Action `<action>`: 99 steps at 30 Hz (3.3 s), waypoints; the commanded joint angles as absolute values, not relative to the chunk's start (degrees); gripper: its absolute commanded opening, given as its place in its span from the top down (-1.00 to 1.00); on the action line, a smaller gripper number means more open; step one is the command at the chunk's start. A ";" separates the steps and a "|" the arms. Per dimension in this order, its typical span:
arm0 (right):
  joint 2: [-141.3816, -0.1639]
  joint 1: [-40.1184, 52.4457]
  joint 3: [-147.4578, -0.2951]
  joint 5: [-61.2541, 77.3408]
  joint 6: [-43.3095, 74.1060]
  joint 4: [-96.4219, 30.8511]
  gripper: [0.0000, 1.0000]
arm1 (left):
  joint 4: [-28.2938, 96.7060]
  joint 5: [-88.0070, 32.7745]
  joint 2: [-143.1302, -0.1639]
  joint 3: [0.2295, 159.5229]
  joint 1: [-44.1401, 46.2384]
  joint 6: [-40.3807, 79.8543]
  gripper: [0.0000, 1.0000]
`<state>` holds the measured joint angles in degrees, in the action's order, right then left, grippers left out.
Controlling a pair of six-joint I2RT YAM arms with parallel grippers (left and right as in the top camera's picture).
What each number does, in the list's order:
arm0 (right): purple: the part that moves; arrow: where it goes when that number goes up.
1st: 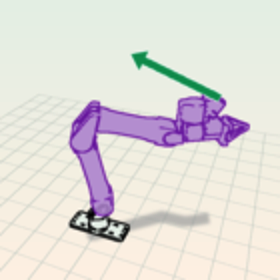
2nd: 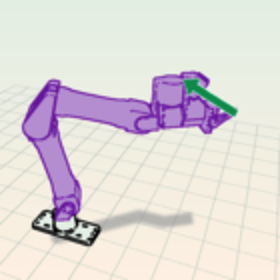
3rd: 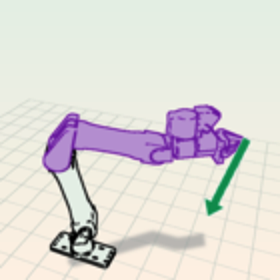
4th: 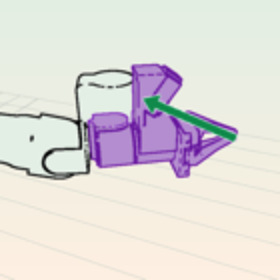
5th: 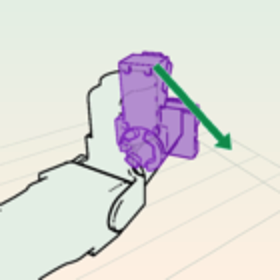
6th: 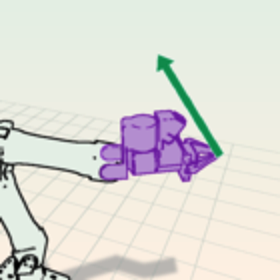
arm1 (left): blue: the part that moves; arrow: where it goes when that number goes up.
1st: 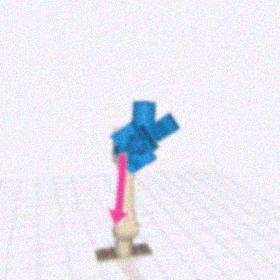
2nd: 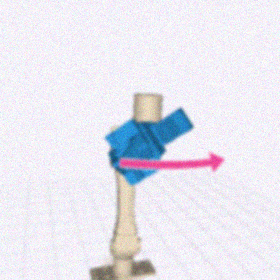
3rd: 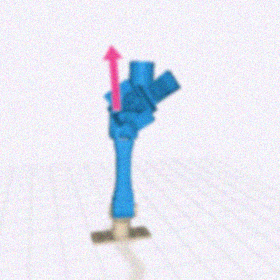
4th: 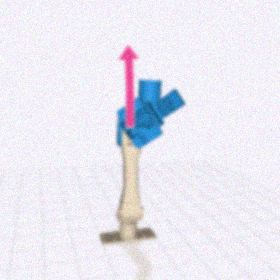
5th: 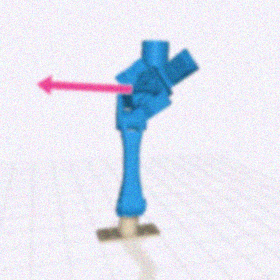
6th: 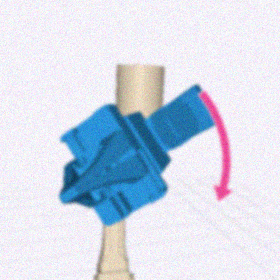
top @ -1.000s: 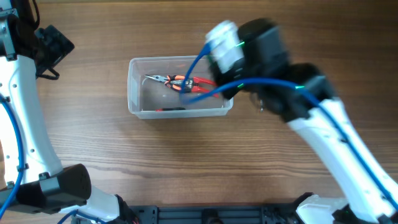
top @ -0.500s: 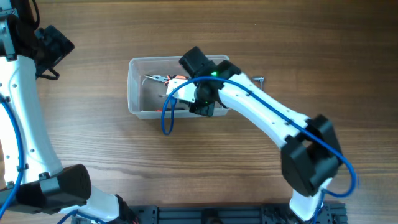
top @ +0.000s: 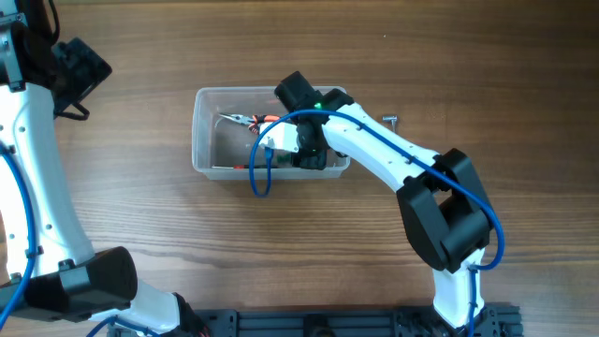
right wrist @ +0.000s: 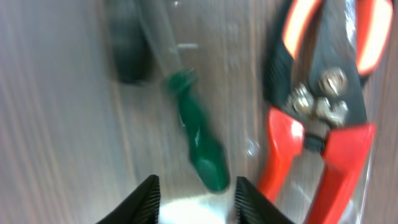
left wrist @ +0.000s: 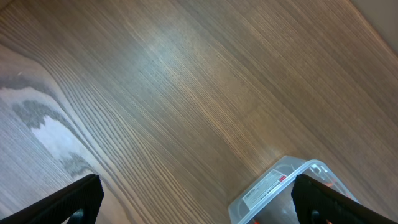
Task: Pack container
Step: 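Carry the green screwdriver with the right gripper into the container, then move the right gripper to the silver socket wrench and grasp it, then carry the socket wrench with the right gripper into the container, release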
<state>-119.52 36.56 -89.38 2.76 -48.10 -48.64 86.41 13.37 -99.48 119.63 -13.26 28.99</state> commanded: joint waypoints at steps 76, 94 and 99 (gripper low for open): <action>-120.33 7.68 -80.88 1.48 15.22 -50.43 0.91 | 86.43 12.86 -99.66 119.57 -13.52 28.71 -1.00; -95.96 23.79 -104.18 18.85 -5.80 -53.93 0.91 | 86.43 12.86 -99.66 119.57 -13.52 28.71 -1.00; -99.26 33.95 -102.08 19.33 -23.29 -56.45 0.91 | 86.43 12.86 -99.66 119.57 -13.52 28.71 -1.00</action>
<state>-94.24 29.54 -105.03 16.36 -7.73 -55.37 86.41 13.37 -99.48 119.63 -13.26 28.99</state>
